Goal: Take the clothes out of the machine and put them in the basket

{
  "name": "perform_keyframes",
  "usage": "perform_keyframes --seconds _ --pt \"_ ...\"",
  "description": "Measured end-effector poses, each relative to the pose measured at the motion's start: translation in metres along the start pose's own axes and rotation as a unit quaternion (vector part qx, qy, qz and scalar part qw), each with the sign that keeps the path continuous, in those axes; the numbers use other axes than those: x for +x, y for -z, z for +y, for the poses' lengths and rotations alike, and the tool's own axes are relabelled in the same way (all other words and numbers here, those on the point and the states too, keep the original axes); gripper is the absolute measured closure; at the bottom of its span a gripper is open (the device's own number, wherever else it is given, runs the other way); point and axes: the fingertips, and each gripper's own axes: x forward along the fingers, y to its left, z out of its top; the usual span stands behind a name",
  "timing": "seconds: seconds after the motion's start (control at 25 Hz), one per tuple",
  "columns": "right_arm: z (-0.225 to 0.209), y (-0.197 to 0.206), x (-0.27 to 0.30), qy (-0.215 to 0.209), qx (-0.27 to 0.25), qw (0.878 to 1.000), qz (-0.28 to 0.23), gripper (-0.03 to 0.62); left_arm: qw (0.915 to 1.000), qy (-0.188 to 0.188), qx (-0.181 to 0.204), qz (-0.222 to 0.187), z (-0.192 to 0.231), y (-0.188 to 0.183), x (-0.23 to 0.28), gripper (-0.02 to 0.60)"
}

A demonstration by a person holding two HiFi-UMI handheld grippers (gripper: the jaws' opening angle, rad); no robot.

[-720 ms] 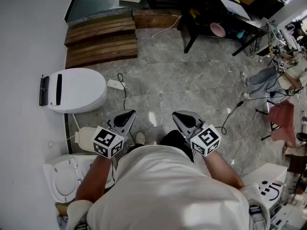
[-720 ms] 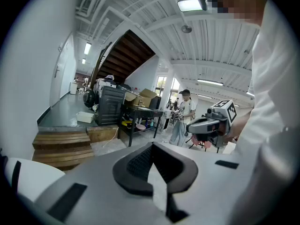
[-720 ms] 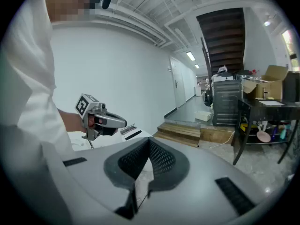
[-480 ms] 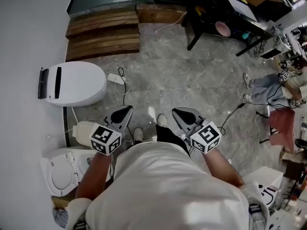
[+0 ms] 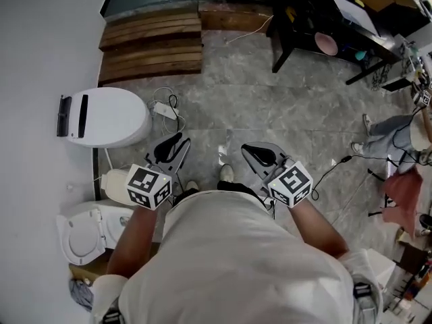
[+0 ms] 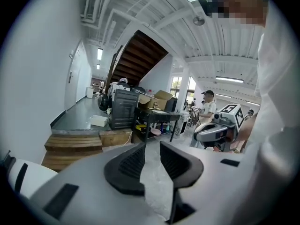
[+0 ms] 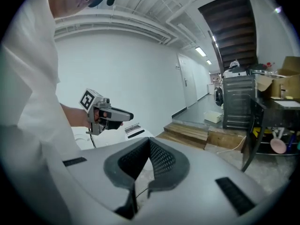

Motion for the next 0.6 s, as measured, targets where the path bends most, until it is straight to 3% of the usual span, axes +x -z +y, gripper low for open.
perform_keyframes --seconds 0.32,0.6 --pt "-0.062 -0.004 0.024 -0.016 0.002 1.000 -0.008 0.588 0.9988 -0.049 -0.001 -0.009 0.023 -0.033 0.044 0.462" --pt "-0.104 -0.032 0.114 -0.043 -0.018 0.999 0.006 0.588 0.9966 -0.076 -0.022 -0.024 0.110 -0.048 0.068 0.451"
